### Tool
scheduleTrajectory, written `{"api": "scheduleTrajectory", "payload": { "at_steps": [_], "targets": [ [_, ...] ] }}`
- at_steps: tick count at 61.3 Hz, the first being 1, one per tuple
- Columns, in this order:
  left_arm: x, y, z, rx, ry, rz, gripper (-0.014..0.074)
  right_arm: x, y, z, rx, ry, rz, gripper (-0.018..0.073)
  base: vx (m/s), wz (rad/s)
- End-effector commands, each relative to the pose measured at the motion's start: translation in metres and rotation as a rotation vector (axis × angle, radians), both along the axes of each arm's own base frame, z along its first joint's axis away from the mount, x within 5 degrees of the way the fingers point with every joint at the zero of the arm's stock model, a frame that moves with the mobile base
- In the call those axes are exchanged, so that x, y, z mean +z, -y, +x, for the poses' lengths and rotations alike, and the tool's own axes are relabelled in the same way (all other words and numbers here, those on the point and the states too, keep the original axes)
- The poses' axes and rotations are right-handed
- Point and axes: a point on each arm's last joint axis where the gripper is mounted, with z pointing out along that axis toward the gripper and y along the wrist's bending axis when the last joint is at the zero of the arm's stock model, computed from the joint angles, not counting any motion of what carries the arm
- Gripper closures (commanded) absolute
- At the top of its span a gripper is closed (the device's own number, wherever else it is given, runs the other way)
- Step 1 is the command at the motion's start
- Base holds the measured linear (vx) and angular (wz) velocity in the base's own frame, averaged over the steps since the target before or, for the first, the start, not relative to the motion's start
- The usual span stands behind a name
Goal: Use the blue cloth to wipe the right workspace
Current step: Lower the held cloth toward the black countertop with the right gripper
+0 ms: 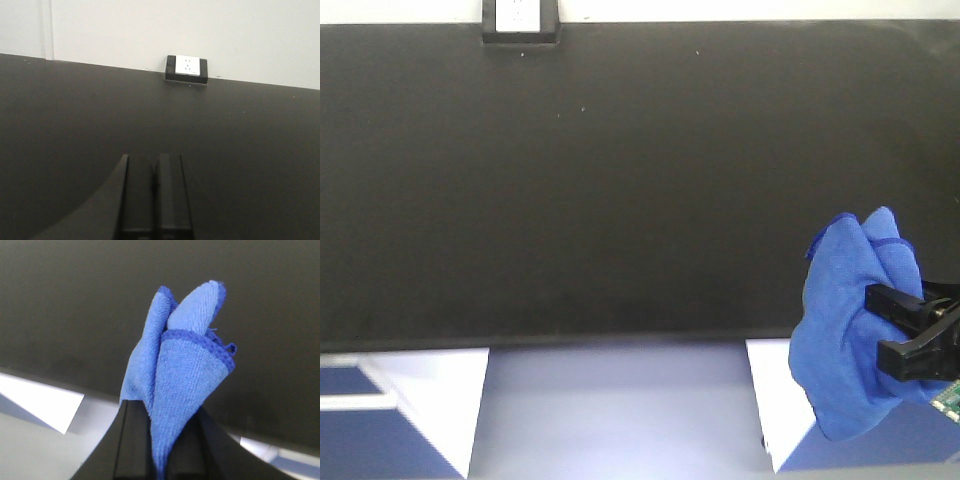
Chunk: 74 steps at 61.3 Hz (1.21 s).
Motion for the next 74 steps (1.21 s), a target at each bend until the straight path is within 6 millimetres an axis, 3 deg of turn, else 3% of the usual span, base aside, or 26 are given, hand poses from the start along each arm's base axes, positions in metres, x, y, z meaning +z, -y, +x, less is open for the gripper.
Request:
{"api": "scheduleTrajectory", "payload": {
  "at_steps": [1, 40, 74],
  "targets": [
    [-0.0019, 0.0007, 0.0005, -0.010, 0.069, -0.004, 0.0602, 0.0140, 0.0007, 0.0042, -0.025, 0.075, 0.019, 0.0557, 0.32, 0.04],
    [-0.0019, 0.0007, 0.0005, -0.010, 0.069, -0.004, 0.0602, 0.0140, 0.0007, 0.0042, -0.025, 0.075, 0.019, 0.0557, 0.24, 0.04],
    [-0.0019, 0.0007, 0.0005, -0.009, 0.069, -0.004, 0.0602, 0.0115, 0.0000, 0.0059, -0.017, 0.053, 0.019, 0.0557, 0.01, 0.01]
  ]
}}
